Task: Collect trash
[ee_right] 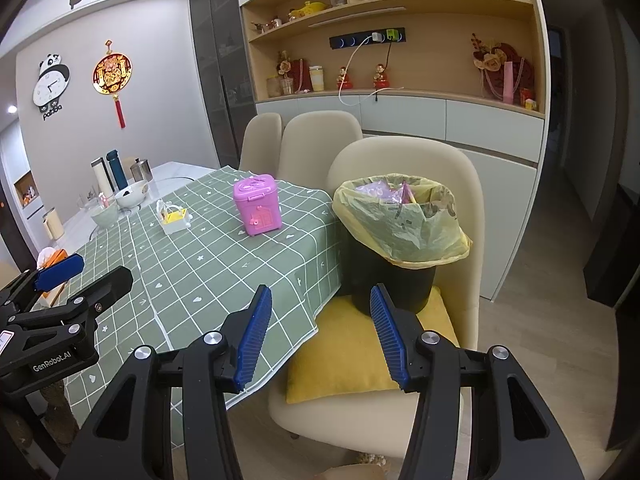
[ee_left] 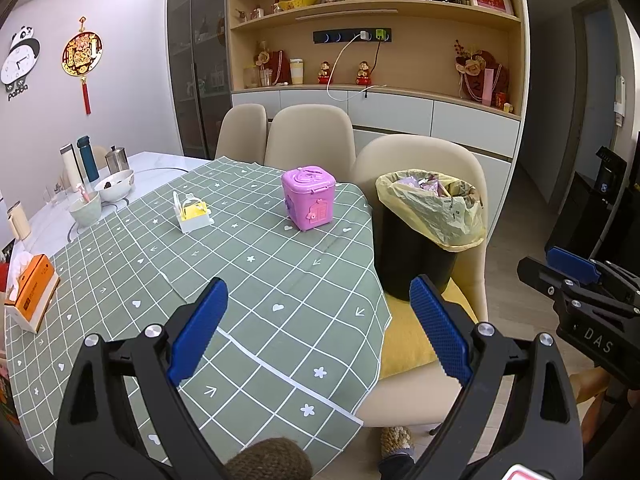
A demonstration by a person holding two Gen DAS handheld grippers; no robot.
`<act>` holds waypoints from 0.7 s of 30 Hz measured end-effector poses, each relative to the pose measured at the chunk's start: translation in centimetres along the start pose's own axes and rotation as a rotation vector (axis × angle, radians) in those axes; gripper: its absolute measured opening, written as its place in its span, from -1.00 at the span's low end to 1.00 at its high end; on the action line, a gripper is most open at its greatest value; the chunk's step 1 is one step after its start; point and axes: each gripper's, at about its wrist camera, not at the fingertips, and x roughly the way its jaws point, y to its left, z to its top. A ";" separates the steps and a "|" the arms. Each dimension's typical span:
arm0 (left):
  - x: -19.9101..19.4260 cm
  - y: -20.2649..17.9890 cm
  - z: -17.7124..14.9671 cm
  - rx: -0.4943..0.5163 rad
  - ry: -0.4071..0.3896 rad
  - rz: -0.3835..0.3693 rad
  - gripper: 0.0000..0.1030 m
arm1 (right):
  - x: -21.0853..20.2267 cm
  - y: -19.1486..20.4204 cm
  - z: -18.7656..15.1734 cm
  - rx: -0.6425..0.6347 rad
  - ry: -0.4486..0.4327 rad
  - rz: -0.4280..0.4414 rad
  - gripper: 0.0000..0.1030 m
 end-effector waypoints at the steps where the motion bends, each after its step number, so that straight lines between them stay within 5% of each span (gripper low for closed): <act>1: -0.1 0.0 0.0 0.000 -0.001 0.001 0.71 | 0.0 0.0 0.0 -0.001 0.000 0.001 -0.06; 21: -0.2 -0.2 0.0 -0.002 -0.002 0.000 0.71 | 0.1 0.0 -0.1 0.003 0.003 -0.001 -0.06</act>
